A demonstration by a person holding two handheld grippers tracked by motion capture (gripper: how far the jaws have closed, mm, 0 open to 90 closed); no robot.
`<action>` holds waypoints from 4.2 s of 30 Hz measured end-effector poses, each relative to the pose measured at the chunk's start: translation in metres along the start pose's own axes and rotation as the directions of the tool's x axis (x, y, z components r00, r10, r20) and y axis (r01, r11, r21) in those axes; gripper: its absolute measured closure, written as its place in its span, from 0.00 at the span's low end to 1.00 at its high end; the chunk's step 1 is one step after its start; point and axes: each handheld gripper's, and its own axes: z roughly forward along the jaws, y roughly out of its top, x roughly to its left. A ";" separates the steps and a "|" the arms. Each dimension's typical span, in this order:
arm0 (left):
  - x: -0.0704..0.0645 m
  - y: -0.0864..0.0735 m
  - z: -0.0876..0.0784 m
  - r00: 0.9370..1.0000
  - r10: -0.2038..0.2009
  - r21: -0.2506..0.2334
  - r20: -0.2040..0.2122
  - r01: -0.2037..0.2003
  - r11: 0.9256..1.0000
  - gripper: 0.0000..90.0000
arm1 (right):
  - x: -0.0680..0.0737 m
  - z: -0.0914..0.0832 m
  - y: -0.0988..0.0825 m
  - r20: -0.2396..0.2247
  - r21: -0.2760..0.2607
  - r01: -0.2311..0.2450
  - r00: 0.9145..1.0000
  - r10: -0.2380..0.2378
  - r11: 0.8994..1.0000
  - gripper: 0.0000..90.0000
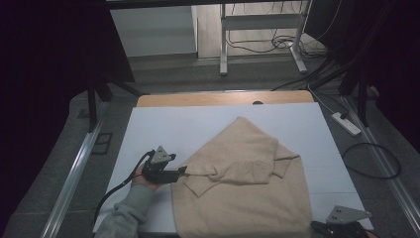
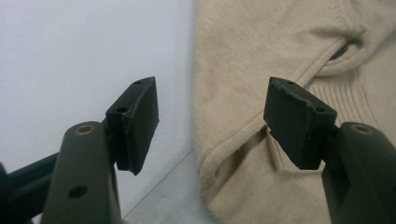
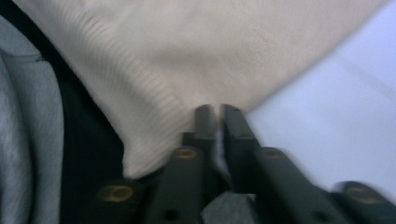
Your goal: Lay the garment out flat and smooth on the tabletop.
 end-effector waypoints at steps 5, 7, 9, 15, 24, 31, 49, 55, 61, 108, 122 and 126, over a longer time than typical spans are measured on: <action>-0.001 0.000 0.000 1.000 -0.002 -0.003 0.003 0.002 1.000 0.39 | 0.001 0.009 0.035 -0.027 -0.176 0.037 0.999 -0.043 0.984 0.54; -0.001 0.000 0.000 1.000 0.001 -0.004 0.004 -0.001 1.000 0.39 | -0.004 0.021 0.055 -0.037 -0.206 0.050 0.998 -0.059 0.977 0.51; -0.002 0.000 0.000 1.000 0.000 -0.009 0.004 0.000 1.000 0.39 | -0.009 0.032 0.068 -0.038 -0.223 0.059 0.997 -0.069 0.973 0.51; -0.004 0.000 0.001 1.000 -0.001 -0.013 0.014 0.001 1.000 0.38 | -0.028 0.061 0.089 -0.022 -0.290 0.052 0.998 -0.060 0.956 0.50; -0.020 0.010 -0.007 0.998 0.045 -0.056 0.034 -0.043 0.997 0.31 | -0.044 0.070 0.077 -0.024 -0.269 -0.032 0.999 0.026 0.962 0.47; -0.039 0.024 -0.003 0.993 0.098 -0.055 0.063 -0.095 0.994 0.31 | -0.043 0.073 0.077 -0.024 -0.249 -0.037 0.999 0.032 0.968 0.45; -0.088 0.081 0.063 0.965 0.191 -0.031 0.180 -0.189 0.982 0.27 | -0.052 0.073 0.073 -0.023 -0.233 -0.084 0.996 0.081 0.969 0.45; -0.115 0.099 0.089 0.943 0.258 -0.005 0.210 -0.262 0.965 0.23 | -0.055 0.072 0.071 -0.018 -0.233 -0.099 0.995 0.098 0.968 0.45; -0.134 0.110 0.113 0.928 0.284 0.028 0.240 -0.299 0.954 0.18 | -0.058 0.071 0.069 -0.016 -0.236 -0.114 0.993 0.114 0.965 0.45; -0.060 0.121 0.074 0.979 0.129 -0.120 0.160 -0.111 0.987 0.93 | -0.066 0.069 0.063 0.012 -0.216 -0.159 0.986 0.166 0.963 0.45; -0.010 0.126 0.051 0.993 0.048 -0.119 0.110 -0.035 0.992 0.93 | -0.066 0.069 0.063 0.013 -0.217 -0.161 0.986 0.167 0.963 0.45; 0.017 0.127 0.041 0.998 0.004 -0.116 0.069 0.004 0.993 0.93 | -0.066 0.069 0.063 0.013 -0.217 -0.160 0.986 0.167 0.963 0.45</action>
